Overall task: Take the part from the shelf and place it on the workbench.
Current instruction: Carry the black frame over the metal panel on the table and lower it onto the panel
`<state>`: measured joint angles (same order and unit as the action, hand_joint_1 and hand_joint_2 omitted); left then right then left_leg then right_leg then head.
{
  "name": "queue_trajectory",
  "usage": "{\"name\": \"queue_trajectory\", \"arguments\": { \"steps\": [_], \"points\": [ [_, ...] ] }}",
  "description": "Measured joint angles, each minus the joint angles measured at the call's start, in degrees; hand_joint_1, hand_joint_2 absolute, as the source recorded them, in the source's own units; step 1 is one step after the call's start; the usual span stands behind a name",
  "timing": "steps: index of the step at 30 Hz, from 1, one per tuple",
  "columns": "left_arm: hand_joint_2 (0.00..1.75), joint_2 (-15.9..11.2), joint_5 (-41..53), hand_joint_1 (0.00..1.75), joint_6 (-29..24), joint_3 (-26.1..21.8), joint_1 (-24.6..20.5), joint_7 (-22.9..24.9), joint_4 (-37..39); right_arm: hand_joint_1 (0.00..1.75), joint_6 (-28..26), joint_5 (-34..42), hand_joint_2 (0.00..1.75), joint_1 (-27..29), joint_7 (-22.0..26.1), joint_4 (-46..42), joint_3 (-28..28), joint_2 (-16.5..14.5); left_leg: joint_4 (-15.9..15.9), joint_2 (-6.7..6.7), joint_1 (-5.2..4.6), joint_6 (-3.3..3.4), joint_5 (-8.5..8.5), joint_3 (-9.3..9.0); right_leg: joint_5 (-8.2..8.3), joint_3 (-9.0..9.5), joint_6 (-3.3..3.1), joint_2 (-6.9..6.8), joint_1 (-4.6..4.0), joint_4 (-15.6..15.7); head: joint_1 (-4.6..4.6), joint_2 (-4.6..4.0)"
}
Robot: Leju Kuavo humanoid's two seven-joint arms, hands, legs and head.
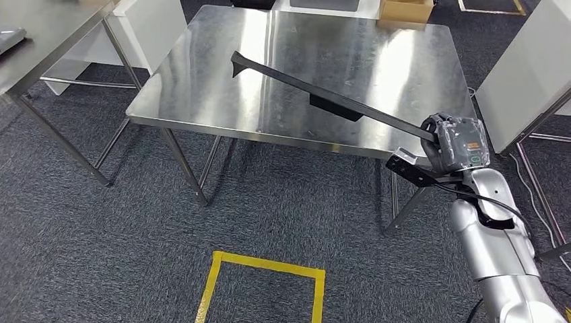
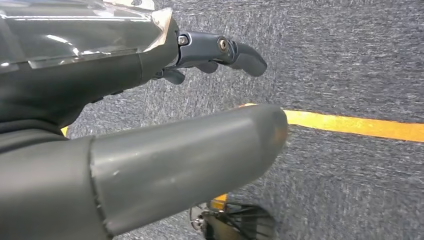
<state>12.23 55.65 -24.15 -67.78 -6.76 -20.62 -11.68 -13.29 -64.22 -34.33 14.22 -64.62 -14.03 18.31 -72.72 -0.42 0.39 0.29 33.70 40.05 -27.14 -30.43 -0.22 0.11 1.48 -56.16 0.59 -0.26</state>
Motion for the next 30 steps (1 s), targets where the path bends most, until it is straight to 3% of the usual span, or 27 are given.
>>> {"name": "queue_trajectory", "arguments": {
  "steps": [1, 2, 4, 5, 6, 9, 10, 11, 12, 13, 15, 16, 17, 18, 19, 20, 21, 22, 23, 24, 26, 28, 30],
  "points": [
    [0.00, 0.0, 0.0, 0.00, 0.0, 0.0, 0.1, 0.0, 0.0, 1.75, 0.0, 0.0, 1.75, 0.1, 0.0, 0.1, -0.1, -0.1, -1.5, 0.05, 0.25, -0.28, -0.90, 2.13, -0.74, 0.85, 0.14, 0.09, 0.07, 0.0, 0.07, 0.00],
    [0.00, 0.0, 0.0, 0.00, 0.0, 0.0, 0.2, 0.0, 0.0, 1.75, 0.0, 0.0, 1.75, 0.2, 0.0, 0.1, -0.2, -0.2, -0.7, 0.13, 0.47, -0.46, -3.17, 3.15, -1.56, 1.89, 0.35, 0.19, 0.18, 0.0, 0.13, 0.00],
    [0.00, 0.0, 0.0, 0.00, 0.0, 0.0, 0.4, 0.0, 0.0, 1.75, -0.1, 0.0, 1.75, 0.4, 0.0, 0.2, -0.3, -0.3, 6.4, 0.31, 0.72, -0.55, -10.04, 2.05, -3.38, 4.01, 0.89, 0.30, 0.44, 0.1, 0.31, 0.00],
    [0.00, 0.0, 0.0, 0.00, -0.1, 0.0, 0.5, 0.0, 0.0, 1.75, -0.1, 0.0, 1.75, 0.4, 0.0, 0.2, -0.4, -0.3, 9.9, 0.36, 0.63, -0.47, -12.29, 0.81, -4.22, 4.82, 1.28, 0.35, 0.34, 0.3, 0.44, -0.01],
    [0.00, 0.0, 0.0, 0.00, -0.1, 0.0, 0.6, 0.0, 0.0, 1.75, -0.1, 0.1, 1.75, 0.4, 0.0, 0.2, -0.4, -0.4, 12.3, 0.43, 0.44, -0.15, -13.18, -0.31, -4.87, 5.39, 1.72, 0.41, 0.22, 0.6, 0.56, 0.01],
    [0.00, 0.0, 0.1, 0.00, -0.2, 0.0, 0.4, 0.1, 0.0, 1.75, -0.2, 0.0, 1.75, 0.4, 0.0, 0.2, -0.4, -0.5, 14.4, 0.49, -0.25, 1.60, -11.52, -2.21, -4.69, 6.93, 3.71, 0.56, -0.27, 1.1, 0.54, 0.04],
    [0.00, 0.0, 0.1, 0.00, -0.2, 0.0, 0.5, 0.1, 0.0, 1.75, -0.3, 0.0, 1.75, 0.4, 0.0, 0.1, -0.4, -0.5, 15.0, 0.40, -0.30, 2.17, -11.26, -2.91, -4.08, 6.65, 4.26, 0.52, -0.30, -0.1, 0.43, 0.04],
    [0.00, 0.0, 0.1, 0.00, -0.2, 0.0, 0.5, 0.1, 0.0, 1.75, -0.3, 0.0, 1.75, 0.4, -0.1, 0.1, -0.4, -0.5, 15.6, 0.32, -0.33, 2.73, -11.00, -3.77, -3.38, 5.23, 4.66, 0.47, -0.34, -2.7, 0.34, 0.04],
    [0.00, 0.0, 0.1, 0.00, -0.3, 0.0, 0.5, 0.0, 0.0, 1.75, -0.3, 0.0, 1.75, 0.5, -0.1, 0.1, -0.4, -0.4, 16.2, 0.18, -0.34, 3.15, -10.73, -4.71, -3.08, 2.83, 4.61, 0.41, -0.28, -6.4, 0.20, 0.03],
    [0.00, 0.0, 0.1, 0.00, -0.3, 0.0, 0.5, 0.0, 0.0, 1.75, -0.3, 0.0, 1.75, 0.6, -0.1, 0.1, -0.4, -0.5, 16.7, 0.07, -0.34, 3.51, -10.32, -5.56, -3.55, -0.23, 4.07, 0.35, -0.22, -10.5, 0.03, 0.03],
    [0.00, 0.0, 0.1, 0.00, -0.3, 0.0, 0.6, 0.0, 0.0, 1.75, -0.3, -0.1, 1.75, 1.1, -0.1, 0.2, -0.4, -0.5, 17.2, -0.26, -0.42, 3.92, -9.17, -7.24, -6.76, -5.94, 2.79, 0.35, -0.35, -16.4, -0.28, 0.04],
    [0.00, 0.1, 0.1, 0.00, -0.3, 0.0, 0.6, 0.0, 0.0, 1.75, -0.3, -0.1, 1.75, 1.4, -0.1, 0.2, -0.4, -0.4, 17.3, -0.47, -0.52, 3.98, -8.45, -8.20, -8.51, -7.79, 2.36, 0.35, -0.44, -17.0, -0.44, 0.04],
    [0.00, 0.1, 0.1, 0.00, -0.3, 0.0, 0.7, 0.0, 0.0, 1.75, -0.3, -0.1, 1.75, 1.6, -0.1, 0.2, -0.4, -0.4, 17.3, -0.64, -0.65, 4.02, -7.64, -9.27, -9.32, -8.86, 2.54, 0.35, -0.53, -15.9, -0.59, 0.04],
    [0.00, 0.1, 0.2, 0.00, -0.3, 0.0, 0.7, 0.0, 0.0, 1.75, -0.3, -0.2, 1.75, 1.7, -0.1, 0.3, -0.4, -0.3, 17.3, -0.79, -0.83, 4.02, -6.79, -10.45, -8.62, -9.11, 3.27, 0.34, -0.60, -13.3, -0.73, 0.04],
    [0.00, 0.1, 0.2, 0.00, -0.3, 0.0, 0.8, 0.0, 0.0, 1.75, -0.3, -0.2, 1.75, 1.7, -0.1, 0.3, -0.4, -0.3, 17.3, -0.86, -1.00, 4.01, -5.92, -11.55, -6.11, -8.84, 4.14, 0.26, -0.71, -9.6, -0.87, 0.04],
    [0.00, 0.1, 0.2, 0.00, -0.3, 0.0, 0.8, 0.0, 0.1, 1.75, -0.2, -0.2, 1.75, 1.8, -0.1, 0.3, -0.4, -0.2, 17.2, -0.88, -1.18, 3.98, -5.02, -12.64, -2.21, -8.49, 4.96, 0.05, -0.87, -5.6, -0.92, 0.03],
    [0.00, 0.1, 0.2, 0.00, -0.3, 0.0, 0.8, 0.1, 0.1, 1.75, -0.2, -0.2, 1.75, 1.7, -0.1, 0.3, -0.4, -0.1, 17.2, -0.96, -1.33, 3.84, -4.17, -13.35, 1.36, -8.05, 5.13, -0.29, -1.06, -2.5, -0.95, 0.03],
    [0.00, 0.1, 0.2, 0.00, -0.4, 0.0, 0.8, 0.0, 0.1, 1.75, -0.2, -0.2, 1.75, 1.7, -0.1, 0.3, -0.4, -0.1, 17.3, -0.96, -1.40, 3.61, -3.42, -13.84, 4.27, -7.50, 4.73, -0.55, -1.41, -0.6, -0.97, 0.02],
    [0.00, 0.1, 0.3, 0.00, -0.5, 0.0, 0.8, -0.1, 0.2, 1.75, -0.1, -0.2, 1.75, 1.7, -0.2, 0.2, -0.3, -0.1, 17.0, -0.92, -1.51, 3.37, -2.98, -14.42, 5.92, -7.15, 3.84, -0.67, -1.51, 0.3, -0.91, 0.02],
    [0.00, 0.1, 0.3, 0.00, -0.7, 0.0, 0.7, -0.5, 0.2, 1.75, -0.1, -0.2, 1.75, 1.6, -0.2, 0.2, -0.2, 0.0, 16.8, -0.89, -1.57, 3.11, -2.75, -14.75, 6.18, -6.46, 2.75, -0.66, -1.49, 0.4, -0.88, 0.02],
    [0.00, 0.2, 0.5, 0.00, -1.3, 0.0, 0.6, -1.3, 0.2, 1.75, -0.2, -0.3, 1.75, 1.5, -0.3, -0.1, 0.0, 0.2, 14.4, -0.59, -1.56, 2.68, -2.48, -14.55, 6.28, -5.26, 1.19, -0.41, -0.98, 0.8, -0.75, 0.02],
    [0.00, 0.2, 0.6, 0.00, -1.7, 0.0, 0.5, -1.9, 0.2, 1.75, -0.2, -0.3, 1.75, 1.3, -0.3, -0.3, 0.1, 0.2, 8.7, -0.36, -1.23, 2.01, -0.74, -11.22, 5.71, -4.31, 0.31, -0.37, -0.63, 1.1, -0.46, 0.03],
    [0.00, 0.2, 0.6, 0.00, -1.8, 0.0, 0.5, -2.1, 0.2, 1.75, -0.2, -0.4, 1.75, 1.3, -0.3, -0.4, 0.1, 0.1, 1.6, -0.16, -0.58, 1.12, 2.74, -6.11, 5.04, -3.81, -0.21, -0.26, -0.55, 1.1, -0.16, 0.04]
  ]
}}
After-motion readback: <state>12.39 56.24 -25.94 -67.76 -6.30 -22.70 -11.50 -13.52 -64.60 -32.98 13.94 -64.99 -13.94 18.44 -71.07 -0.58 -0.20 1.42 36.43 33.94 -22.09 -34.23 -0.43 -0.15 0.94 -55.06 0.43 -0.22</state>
